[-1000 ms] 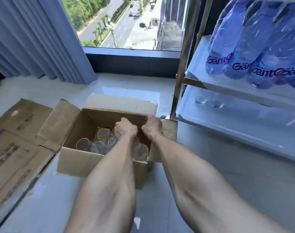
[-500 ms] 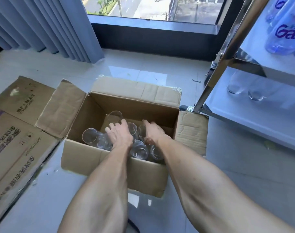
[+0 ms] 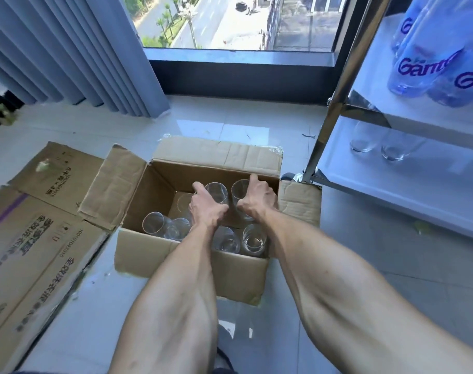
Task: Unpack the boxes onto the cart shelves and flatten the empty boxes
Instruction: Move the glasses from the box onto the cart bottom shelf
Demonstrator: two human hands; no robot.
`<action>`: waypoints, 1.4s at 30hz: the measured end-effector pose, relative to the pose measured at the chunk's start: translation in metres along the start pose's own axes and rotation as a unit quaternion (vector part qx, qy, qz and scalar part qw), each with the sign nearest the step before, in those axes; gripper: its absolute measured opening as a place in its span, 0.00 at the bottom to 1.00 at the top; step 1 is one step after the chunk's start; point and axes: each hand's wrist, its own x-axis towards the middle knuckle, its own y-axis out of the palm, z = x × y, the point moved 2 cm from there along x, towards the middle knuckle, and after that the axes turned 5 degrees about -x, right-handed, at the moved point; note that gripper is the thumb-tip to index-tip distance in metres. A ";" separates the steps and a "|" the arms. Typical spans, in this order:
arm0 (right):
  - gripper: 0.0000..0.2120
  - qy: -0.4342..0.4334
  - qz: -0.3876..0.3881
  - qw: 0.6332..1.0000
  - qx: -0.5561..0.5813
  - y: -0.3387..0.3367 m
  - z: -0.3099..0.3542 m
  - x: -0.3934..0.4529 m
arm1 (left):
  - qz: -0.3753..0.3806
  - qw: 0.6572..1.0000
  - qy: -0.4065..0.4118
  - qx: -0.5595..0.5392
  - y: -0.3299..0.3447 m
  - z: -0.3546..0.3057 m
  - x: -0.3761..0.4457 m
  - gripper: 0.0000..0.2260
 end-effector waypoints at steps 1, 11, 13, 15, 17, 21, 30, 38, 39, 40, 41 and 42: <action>0.23 0.011 -0.015 1.000 0.015 -0.013 0.001 -0.003 | -0.014 1.000 0.007 -0.006 -0.007 -0.011 -0.003 0.29; 0.30 0.033 -0.166 0.974 0.148 -0.145 -0.038 -0.063 | -0.084 0.989 0.083 -0.085 -0.050 -0.134 -0.080 0.33; 0.32 0.040 -0.201 0.967 0.153 -0.164 -0.053 -0.077 | -0.090 0.986 0.109 -0.089 -0.050 -0.152 -0.104 0.32; 0.31 0.066 -0.220 0.963 0.144 -0.180 -0.072 -0.088 | -0.087 0.983 0.137 -0.089 -0.045 -0.168 -0.125 0.32; 0.27 0.095 -0.225 0.960 0.139 -0.191 -0.094 -0.094 | -0.081 0.980 0.161 -0.082 -0.038 -0.181 -0.140 0.32; 0.25 0.160 -0.229 0.949 0.148 -0.210 -0.150 -0.089 | -0.072 0.975 0.201 -0.067 -0.004 -0.210 -0.157 0.32; 0.27 0.180 -0.254 0.933 0.182 -0.214 -0.254 -0.047 | 0.035 0.974 0.209 -0.079 0.112 -0.271 -0.156 0.32; 0.24 0.177 -0.240 0.936 0.187 -0.208 -0.282 0.004 | 0.069 0.967 0.223 -0.098 0.175 -0.314 -0.129 0.35; 0.23 0.174 -0.238 0.938 0.180 -0.205 -0.283 0.010 | 0.071 0.968 0.220 -0.098 0.179 -0.316 -0.125 0.34; 0.23 0.170 -0.240 0.940 0.175 -0.204 -0.283 0.015 | 0.072 0.969 0.216 -0.098 0.182 -0.316 -0.121 0.34; 0.23 0.166 -0.246 0.939 0.176 -0.203 -0.284 0.020 | 0.072 0.970 0.212 -0.097 0.185 -0.315 -0.117 0.33; 0.24 0.162 -0.255 0.937 0.179 -0.203 -0.284 0.024 | 0.069 0.971 0.208 -0.098 0.187 -0.314 -0.112 0.32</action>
